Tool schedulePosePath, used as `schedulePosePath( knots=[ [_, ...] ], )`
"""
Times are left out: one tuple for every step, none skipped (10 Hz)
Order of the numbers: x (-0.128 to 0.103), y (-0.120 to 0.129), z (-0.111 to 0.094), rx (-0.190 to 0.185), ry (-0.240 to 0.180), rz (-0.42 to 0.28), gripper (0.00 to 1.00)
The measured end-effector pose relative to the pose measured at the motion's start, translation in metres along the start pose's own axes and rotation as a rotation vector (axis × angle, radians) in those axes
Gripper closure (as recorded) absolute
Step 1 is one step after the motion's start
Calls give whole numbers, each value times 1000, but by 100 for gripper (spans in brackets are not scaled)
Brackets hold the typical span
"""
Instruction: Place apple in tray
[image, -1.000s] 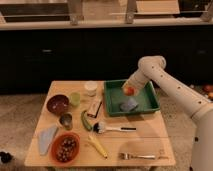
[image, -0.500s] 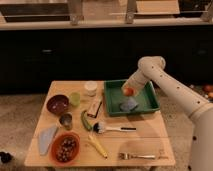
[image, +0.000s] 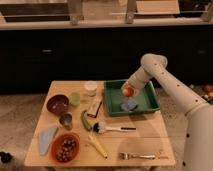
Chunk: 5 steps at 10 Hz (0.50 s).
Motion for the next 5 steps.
schedulePosePath(
  knots=[
    [-1, -1, 1, 8, -31, 8, 36],
    [0, 0, 1, 13, -63, 20, 26],
    [1, 0, 1, 23, -89, 31, 21],
    [0, 1, 2, 22, -106, 36, 20],
    [0, -1, 2, 24, -113, 37, 20]
  ],
)
